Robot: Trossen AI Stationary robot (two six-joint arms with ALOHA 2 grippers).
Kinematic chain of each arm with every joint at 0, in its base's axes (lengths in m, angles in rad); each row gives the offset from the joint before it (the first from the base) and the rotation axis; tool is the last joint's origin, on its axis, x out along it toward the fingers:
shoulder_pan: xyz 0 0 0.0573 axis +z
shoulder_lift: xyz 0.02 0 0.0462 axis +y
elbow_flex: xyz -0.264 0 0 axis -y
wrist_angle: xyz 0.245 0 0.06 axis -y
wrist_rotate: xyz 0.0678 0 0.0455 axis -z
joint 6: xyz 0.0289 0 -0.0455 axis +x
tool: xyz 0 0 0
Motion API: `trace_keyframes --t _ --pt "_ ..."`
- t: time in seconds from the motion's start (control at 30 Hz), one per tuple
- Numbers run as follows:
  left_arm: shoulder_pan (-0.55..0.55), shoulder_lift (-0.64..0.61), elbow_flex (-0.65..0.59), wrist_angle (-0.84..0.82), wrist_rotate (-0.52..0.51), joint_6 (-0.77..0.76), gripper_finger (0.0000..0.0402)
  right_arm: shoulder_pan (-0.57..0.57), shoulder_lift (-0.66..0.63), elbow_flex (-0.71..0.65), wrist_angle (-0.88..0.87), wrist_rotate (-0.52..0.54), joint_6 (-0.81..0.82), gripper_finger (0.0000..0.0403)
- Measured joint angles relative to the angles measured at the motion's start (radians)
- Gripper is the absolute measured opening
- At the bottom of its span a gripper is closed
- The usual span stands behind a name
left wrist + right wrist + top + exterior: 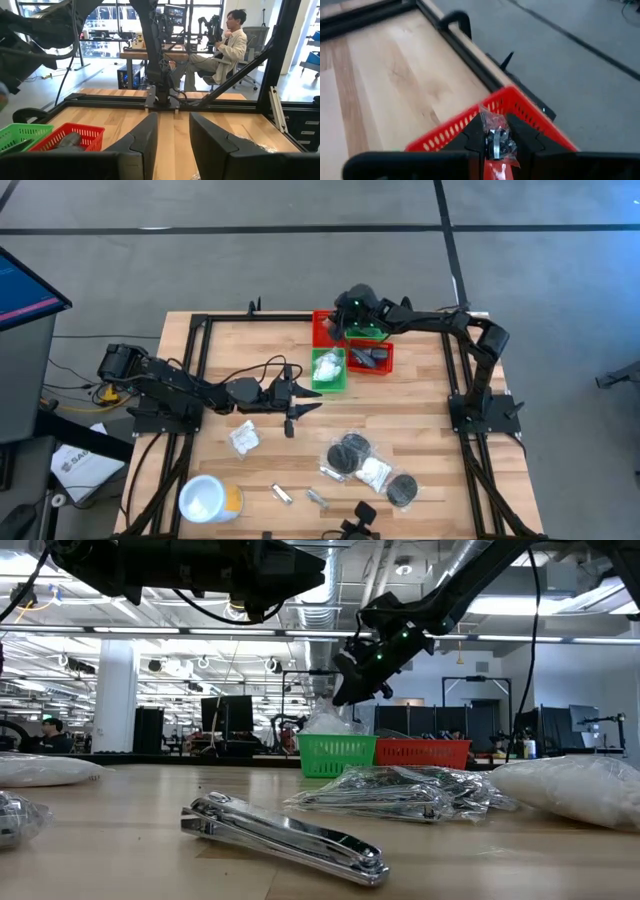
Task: Pick & Place Travel size toiletries
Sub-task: Put the nail cutter into the left red bin
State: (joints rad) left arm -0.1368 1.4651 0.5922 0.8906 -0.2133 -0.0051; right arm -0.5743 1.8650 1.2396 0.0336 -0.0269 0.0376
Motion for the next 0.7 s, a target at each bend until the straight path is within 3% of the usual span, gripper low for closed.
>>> trace_keyframes --t 0.7 --pt "0.008 0.000 0.000 -0.001 -0.001 0.000 0.0104 0.021 0.001 -0.001 -0.023 -0.002 -0.130 0.0046"
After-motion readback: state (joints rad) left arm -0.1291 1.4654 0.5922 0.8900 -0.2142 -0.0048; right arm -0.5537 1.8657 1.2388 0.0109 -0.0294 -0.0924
